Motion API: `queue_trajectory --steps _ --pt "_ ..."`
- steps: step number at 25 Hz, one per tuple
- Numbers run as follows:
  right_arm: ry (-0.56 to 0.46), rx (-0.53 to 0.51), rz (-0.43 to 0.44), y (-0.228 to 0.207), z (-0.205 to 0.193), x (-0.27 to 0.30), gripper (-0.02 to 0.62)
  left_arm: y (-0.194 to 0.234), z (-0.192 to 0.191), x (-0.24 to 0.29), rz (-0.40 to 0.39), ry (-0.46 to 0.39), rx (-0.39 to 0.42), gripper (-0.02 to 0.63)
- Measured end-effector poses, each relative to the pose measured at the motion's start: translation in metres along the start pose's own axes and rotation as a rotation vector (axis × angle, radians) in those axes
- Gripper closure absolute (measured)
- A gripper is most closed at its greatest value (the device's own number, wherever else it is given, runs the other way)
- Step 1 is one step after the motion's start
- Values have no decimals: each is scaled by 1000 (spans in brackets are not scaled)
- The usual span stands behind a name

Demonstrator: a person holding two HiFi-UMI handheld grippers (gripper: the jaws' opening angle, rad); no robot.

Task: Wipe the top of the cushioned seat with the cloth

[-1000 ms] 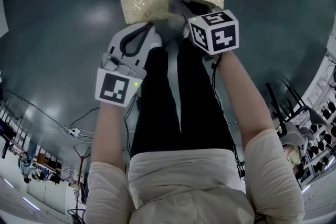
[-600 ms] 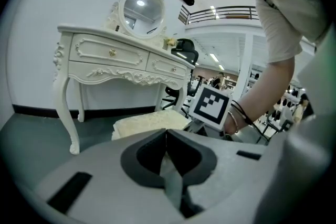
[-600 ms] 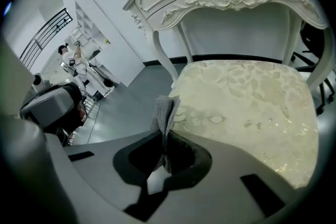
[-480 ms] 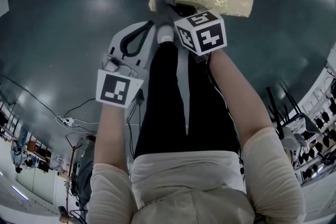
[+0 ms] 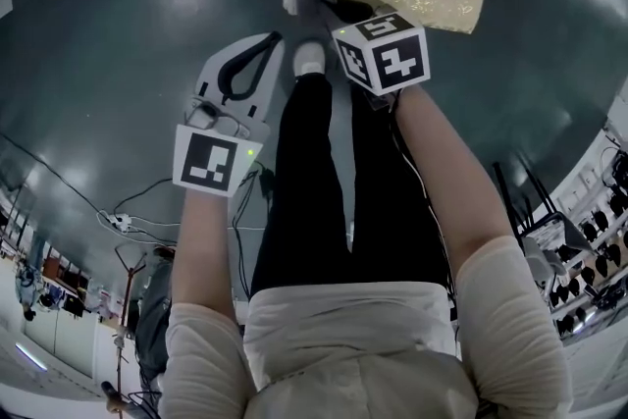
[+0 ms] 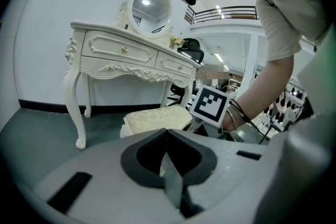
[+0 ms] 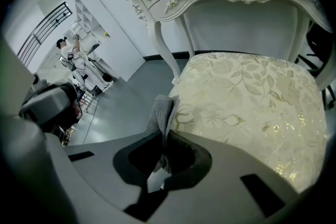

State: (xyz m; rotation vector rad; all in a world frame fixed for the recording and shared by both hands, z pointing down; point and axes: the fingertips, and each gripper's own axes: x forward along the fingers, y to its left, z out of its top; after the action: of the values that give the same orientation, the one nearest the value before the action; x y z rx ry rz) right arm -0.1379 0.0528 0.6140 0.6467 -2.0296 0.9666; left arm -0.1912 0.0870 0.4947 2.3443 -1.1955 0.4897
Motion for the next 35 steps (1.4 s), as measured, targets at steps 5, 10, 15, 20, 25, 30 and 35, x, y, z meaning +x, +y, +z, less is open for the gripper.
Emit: queue_trajectory --steps 5,10,15,20,25,30,35 --pt "18 -24 -30 -20 -5 -11 569 -3 13 11 17 -21 -12 603" --pt "20 -17 -30 -37 -11 -21 569 -11 18 20 24 -22 -16 603" --pt "17 -16 -20 -54 -18 -31 569 -26 23 38 18 -30 -28 603" --pt "11 13 -27 -73 -25 -43 569 -43 29 57 -5 -20 -25 603" --pt "1 45 -34 -100 -34 -56 569 -56 37 81 -18 -27 -22 603" --pt "-9 73 -51 -128 -45 -76 569 -80 47 102 -45 -21 -6 603" --pt "-20 100 -64 -149 -60 -90 569 -99 44 117 -64 -11 7 603"
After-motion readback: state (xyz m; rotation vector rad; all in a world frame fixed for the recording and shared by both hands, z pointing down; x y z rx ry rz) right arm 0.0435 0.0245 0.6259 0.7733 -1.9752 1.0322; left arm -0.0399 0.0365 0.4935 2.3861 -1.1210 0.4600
